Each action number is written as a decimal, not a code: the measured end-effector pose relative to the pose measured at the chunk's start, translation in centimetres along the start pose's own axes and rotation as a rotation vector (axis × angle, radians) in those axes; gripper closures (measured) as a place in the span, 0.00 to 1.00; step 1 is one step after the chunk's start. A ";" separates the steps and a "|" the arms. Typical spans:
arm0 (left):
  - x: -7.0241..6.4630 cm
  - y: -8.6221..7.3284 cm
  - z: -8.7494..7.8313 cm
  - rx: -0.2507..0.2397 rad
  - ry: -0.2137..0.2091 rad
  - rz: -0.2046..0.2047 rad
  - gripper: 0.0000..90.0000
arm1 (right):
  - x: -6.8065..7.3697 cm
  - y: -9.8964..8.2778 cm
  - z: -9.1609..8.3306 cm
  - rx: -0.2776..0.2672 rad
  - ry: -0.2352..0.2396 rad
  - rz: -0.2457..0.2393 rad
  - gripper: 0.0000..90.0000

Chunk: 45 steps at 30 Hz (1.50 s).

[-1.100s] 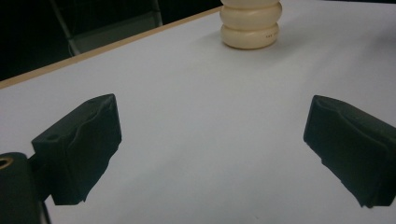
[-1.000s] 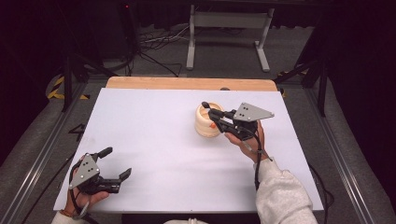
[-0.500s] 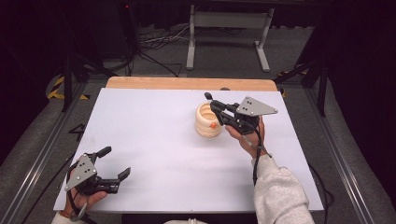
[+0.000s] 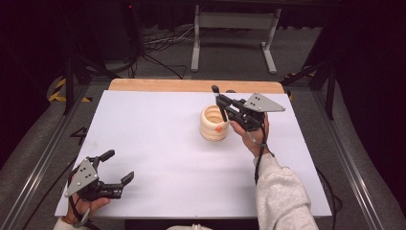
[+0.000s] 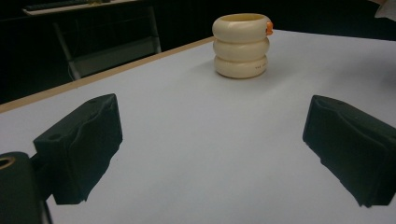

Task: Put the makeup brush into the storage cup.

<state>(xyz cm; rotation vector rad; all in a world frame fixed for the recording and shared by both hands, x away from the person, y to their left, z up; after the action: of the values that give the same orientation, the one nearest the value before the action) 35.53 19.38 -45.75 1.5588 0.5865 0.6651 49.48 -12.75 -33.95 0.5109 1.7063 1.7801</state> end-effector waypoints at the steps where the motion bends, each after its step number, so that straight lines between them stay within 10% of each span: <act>1: 0.0 0.0 0.0 -0.003 0.000 -0.002 0.06 | -0.1 0.0 0.1 -0.003 -0.001 0.005 0.90; 22: -0.8 0.8 1.6 -0.008 -0.031 -0.001 0.06 | -1.7 -1.0 1.4 0.008 -0.066 -0.013 0.90; 45: -0.5 0.6 4.7 -0.004 -0.056 0.005 0.08 | -3.7 -3.0 2.2 -0.014 -0.113 0.077 0.90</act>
<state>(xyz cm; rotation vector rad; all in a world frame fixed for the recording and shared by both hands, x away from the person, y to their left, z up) 38.53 15.65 -45.48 1.5706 0.5392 0.6234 54.11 -13.59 -36.17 0.6657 1.6155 1.7807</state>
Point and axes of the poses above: each handheld gripper's, and its own axes: z roughly forward along the jaws, y roughly out of its top, x roughly to its left, the point moved 9 cm from there along z, roughly forward along the jaws, and after that the axes turned 10 degrees about -x, right-handed, at the moved point
